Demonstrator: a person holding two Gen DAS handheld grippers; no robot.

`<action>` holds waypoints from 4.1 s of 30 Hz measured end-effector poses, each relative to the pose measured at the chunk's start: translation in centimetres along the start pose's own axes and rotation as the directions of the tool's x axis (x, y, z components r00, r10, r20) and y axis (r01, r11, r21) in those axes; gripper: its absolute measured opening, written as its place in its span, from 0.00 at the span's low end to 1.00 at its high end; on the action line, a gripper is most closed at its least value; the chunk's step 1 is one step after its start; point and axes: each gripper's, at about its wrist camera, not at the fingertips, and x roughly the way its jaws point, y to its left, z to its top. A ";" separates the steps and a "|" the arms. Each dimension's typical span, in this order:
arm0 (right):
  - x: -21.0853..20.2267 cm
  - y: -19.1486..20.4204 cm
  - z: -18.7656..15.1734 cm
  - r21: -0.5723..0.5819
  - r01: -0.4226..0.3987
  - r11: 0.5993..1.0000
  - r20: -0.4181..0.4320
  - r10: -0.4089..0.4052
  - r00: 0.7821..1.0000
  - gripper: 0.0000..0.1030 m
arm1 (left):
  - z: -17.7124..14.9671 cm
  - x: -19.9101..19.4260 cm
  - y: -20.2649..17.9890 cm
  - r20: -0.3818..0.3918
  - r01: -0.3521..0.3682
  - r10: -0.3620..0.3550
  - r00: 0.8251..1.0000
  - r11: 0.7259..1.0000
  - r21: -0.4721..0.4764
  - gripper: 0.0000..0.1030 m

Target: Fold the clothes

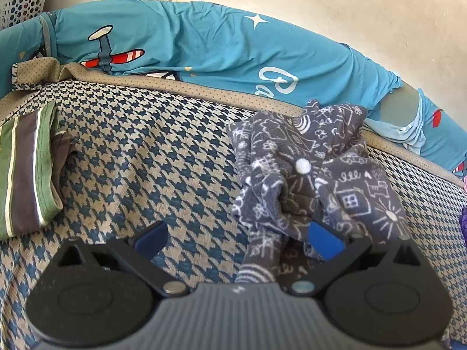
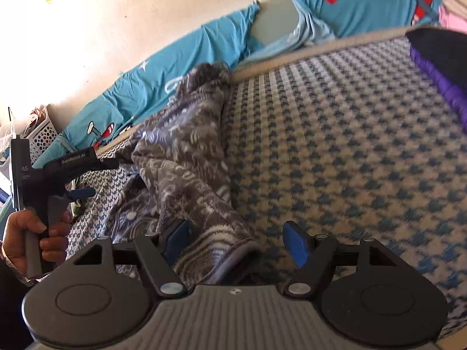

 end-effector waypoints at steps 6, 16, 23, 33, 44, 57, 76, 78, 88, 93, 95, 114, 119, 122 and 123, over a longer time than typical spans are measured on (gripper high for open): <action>0.1 0.3 -0.2 -0.006 -0.046 0.999 0.001 0.046 0.999 0.41 | -0.1 0.0 0.1 -0.004 -0.001 0.001 1.000 1.000 0.000 1.00; -1.3 3.8 -0.7 -0.152 -0.090 0.984 0.038 0.097 0.995 0.12 | -0.2 -1.2 0.7 0.003 0.020 -0.020 1.000 1.000 -0.025 1.00; -2.1 7.8 -1.4 -0.242 -0.250 0.938 0.002 0.258 0.966 0.09 | -0.4 -2.1 1.4 0.007 0.029 -0.029 1.000 0.999 -0.046 1.00; -0.9 12.5 -2.7 -0.295 -0.369 0.881 -0.071 0.365 0.928 0.09 | -0.5 -4.0 3.4 0.025 0.031 -0.029 0.999 0.993 -0.110 1.00; 3.0 16.0 -4.9 -0.366 -0.420 0.830 -0.184 0.378 0.907 0.09 | 0.0 -5.2 5.0 0.044 0.016 -0.008 0.999 0.986 -0.167 1.00; 5.6 15.5 -7.3 -0.487 -0.394 0.779 -0.259 0.302 0.917 0.26 | -0.2 -4.9 4.4 0.033 0.049 -0.045 0.998 0.988 -0.147 1.00; -1.3 9.1 -4.2 -0.348 -0.058 0.936 -0.041 0.047 0.998 0.40 | -2.6 -5.0 0.7 -0.002 0.122 -0.122 0.993 0.993 0.002 1.00; -1.1 7.6 -4.0 -0.273 -0.037 0.961 -0.050 0.024 0.998 0.42 | -2.8 -5.0 0.6 -0.007 0.123 -0.123 0.992 0.992 0.004 1.00; 0.4 2.2 -4.2 0.120 -0.120 0.985 -0.125 0.135 0.983 0.51 | -3.4 -4.5 0.5 -0.033 0.103 -0.103 0.994 0.995 0.002 1.00; 0.7 2.4 -4.6 0.104 -0.097 0.990 -0.126 0.110 0.986 0.38 | -3.4 -4.1 1.1 -0.045 0.096 -0.097 0.994 0.995 -0.026 1.00; 0.5 2.3 -4.5 0.094 -0.082 0.992 -0.127 0.094 0.987 0.26 | -3.4 -4.1 1.4 -0.046 0.093 -0.095 0.994 0.995 -0.043 1.00; -2.3 4.1 -4.9 -0.056 0.005 0.998 -0.106 -0.011 0.994 0.12 | -3.2 -3.4 2.4 -0.085 0.076 -0.087 0.993 0.990 -0.117 1.00; -3.5 5.6 -4.2 -0.203 0.041 0.978 -0.032 -0.048 0.998 0.18 | -2.6 -3.5 2.1 -0.065 0.059 -0.066 0.996 0.993 -0.103 1.00; -3.5 6.4 -3.4 -0.254 0.034 0.967 -0.006 -0.037 0.999 0.21 | -2.0 -3.2 1.8 -0.055 0.042 -0.047 0.997 0.995 -0.090 1.00; -3.4 6.6 -3.0 -0.270 0.026 0.962 -0.001 -0.028 1.000 0.22 | -1.7 -3.1 1.8 -0.052 0.039 -0.044 0.998 0.995 -0.091 1.00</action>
